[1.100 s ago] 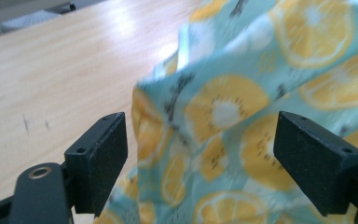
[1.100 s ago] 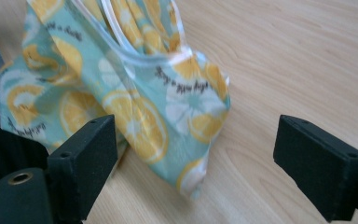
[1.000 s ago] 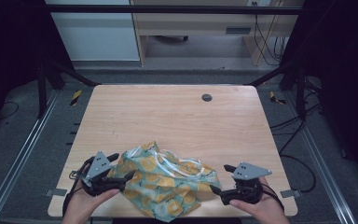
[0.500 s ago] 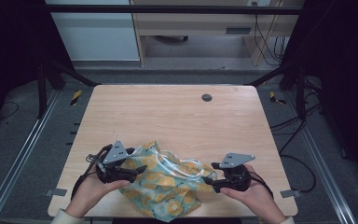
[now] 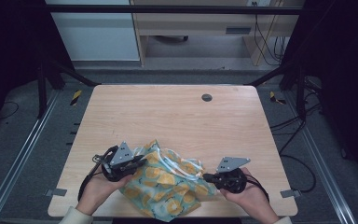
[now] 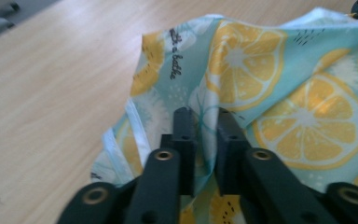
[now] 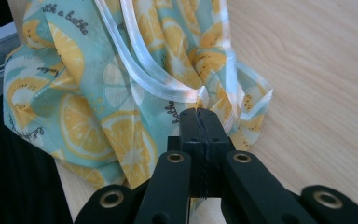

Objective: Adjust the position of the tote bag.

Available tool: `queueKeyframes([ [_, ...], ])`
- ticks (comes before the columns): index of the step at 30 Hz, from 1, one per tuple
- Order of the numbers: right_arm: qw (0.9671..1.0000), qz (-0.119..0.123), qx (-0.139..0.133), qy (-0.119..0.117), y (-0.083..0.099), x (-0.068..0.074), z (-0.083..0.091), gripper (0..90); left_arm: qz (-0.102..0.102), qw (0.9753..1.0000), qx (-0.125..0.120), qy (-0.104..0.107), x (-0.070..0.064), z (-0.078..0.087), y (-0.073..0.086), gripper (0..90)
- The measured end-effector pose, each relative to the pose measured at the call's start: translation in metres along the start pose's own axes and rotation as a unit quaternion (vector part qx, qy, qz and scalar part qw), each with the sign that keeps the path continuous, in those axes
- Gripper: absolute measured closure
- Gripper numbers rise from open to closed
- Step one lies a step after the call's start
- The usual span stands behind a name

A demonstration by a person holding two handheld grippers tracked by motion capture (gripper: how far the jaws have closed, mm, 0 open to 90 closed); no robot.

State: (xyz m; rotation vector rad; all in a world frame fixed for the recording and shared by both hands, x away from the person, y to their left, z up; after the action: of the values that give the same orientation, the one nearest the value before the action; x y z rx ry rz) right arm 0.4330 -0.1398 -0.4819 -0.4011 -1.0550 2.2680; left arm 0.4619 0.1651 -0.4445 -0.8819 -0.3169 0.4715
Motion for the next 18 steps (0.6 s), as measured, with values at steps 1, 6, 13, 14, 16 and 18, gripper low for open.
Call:
queueKeyframes([
  [1, 1.0, -0.002, -0.003, 0.004, -0.002, -0.001, 0.002, 90.0, 0.0, 0.9999, -0.01, -0.006, 0.0, 0.002, -0.002, 86.8],
  [6, 0.9986, 0.002, -0.039, 0.036, -0.017, -0.006, 0.019, 90.0, -0.013, 0.9977, -0.053, -0.041, -0.002, 0.026, -0.014, 88.7],
  [13, 0.9904, 0.012, -0.119, 0.069, -0.043, -0.004, 0.059, 90.0, -0.03, 0.9923, -0.103, -0.063, -0.012, 0.057, -0.021, 88.8],
  [14, 0.9891, 0.014, -0.129, 0.069, -0.046, -0.002, 0.064, 90.0, -0.036, 0.9915, -0.107, -0.065, -0.014, 0.06, -0.019, 88.9],
  [16, 0.9886, 0.02, -0.137, 0.06, -0.047, 0.006, 0.07, 90.0, -0.034, 0.9922, -0.109, -0.05, -0.018, 0.063, -0.013, 89.6],
  [18, 0.9893, 0.031, -0.135, 0.047, -0.043, 0.015, 0.072, 90.0, -0.035, 0.9939, -0.1, -0.032, -0.025, 0.062, -0.004, 89.8],
])
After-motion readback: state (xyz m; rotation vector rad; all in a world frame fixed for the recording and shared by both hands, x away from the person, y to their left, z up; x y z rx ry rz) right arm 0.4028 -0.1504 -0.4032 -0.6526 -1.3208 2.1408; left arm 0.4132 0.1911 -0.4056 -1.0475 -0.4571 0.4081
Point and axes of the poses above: each handheld gripper's, and its own axes: z roughly backward along the jaws, y roughly out of its underside, x roughly to its left, the point moved 5 cm from there along -z, roughly forward along the jaws, and after that the axes turned 7 degrees about y, right-handed, at the moved point
